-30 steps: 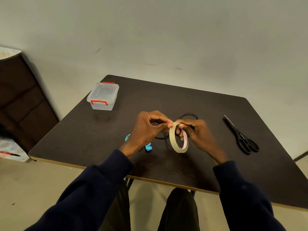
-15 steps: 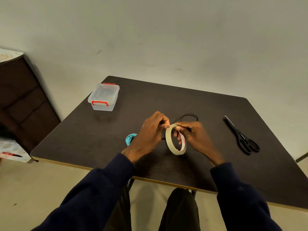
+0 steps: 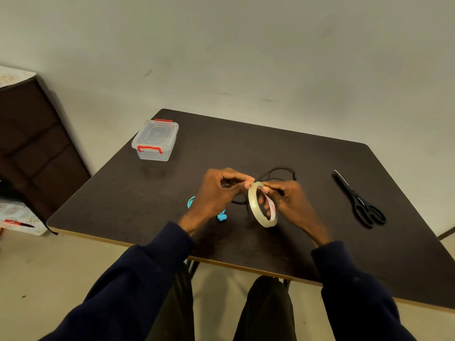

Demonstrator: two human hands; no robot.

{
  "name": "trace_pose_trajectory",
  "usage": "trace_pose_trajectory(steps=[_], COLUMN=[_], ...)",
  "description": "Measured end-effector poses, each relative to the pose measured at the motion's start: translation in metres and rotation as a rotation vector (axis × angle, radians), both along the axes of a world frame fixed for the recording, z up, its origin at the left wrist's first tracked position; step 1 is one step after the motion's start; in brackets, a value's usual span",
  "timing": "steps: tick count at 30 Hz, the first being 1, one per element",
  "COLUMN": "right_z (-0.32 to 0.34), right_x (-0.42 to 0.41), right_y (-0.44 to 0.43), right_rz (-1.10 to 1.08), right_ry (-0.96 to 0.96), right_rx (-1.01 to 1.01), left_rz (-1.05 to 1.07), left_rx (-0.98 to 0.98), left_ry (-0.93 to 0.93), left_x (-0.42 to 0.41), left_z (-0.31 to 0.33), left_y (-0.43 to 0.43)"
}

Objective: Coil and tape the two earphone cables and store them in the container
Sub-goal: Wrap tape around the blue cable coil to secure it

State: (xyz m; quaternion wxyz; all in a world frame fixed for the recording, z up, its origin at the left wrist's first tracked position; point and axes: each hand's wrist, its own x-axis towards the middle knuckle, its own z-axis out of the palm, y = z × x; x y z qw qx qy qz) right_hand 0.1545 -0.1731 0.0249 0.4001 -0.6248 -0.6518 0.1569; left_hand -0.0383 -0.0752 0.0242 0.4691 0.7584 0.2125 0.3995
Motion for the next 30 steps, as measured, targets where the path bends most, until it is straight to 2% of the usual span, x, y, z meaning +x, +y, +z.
trace_pose_trajectory(steps=[5,11,14,17,20,23,25,30], right_z=[-0.002,-0.005,-0.008,-0.010,-0.009,-0.008,-0.007,-0.005], right_x=[0.000,-0.005,-0.002,0.001,0.000,0.001,0.003,0.010], right_y=[0.000,0.003,-0.001,-0.008,-0.010,-0.011,-0.011,-0.011], right_rz=[0.020,0.008,-0.057,-0.091,-0.104,-0.101,-0.095,-0.046], right_ry=[0.019,-0.011,0.008,0.128,0.137,0.199,0.225,0.240], right_rx=[-0.044,-0.030,-0.134,-0.260,-0.319,-0.360,-0.377,-0.432], left_rz=[0.006,0.110,0.104,0.043,-0.046,-0.081,-0.065,-0.056], left_rx=[0.043,0.120,0.014,-0.150,-0.350,-0.447,-0.467,-0.367], left_ry=[0.030,0.097,0.027,-0.028,-0.088,-0.098,-0.092,-0.049], left_x=[0.000,0.004,0.002,-0.002,-0.004,-0.002,0.000,0.002], left_z=[0.005,0.001,0.006,0.016,0.018,0.016,0.017,0.019], left_y=[0.002,-0.004,-0.001,0.004,0.005,0.005,0.004,0.006])
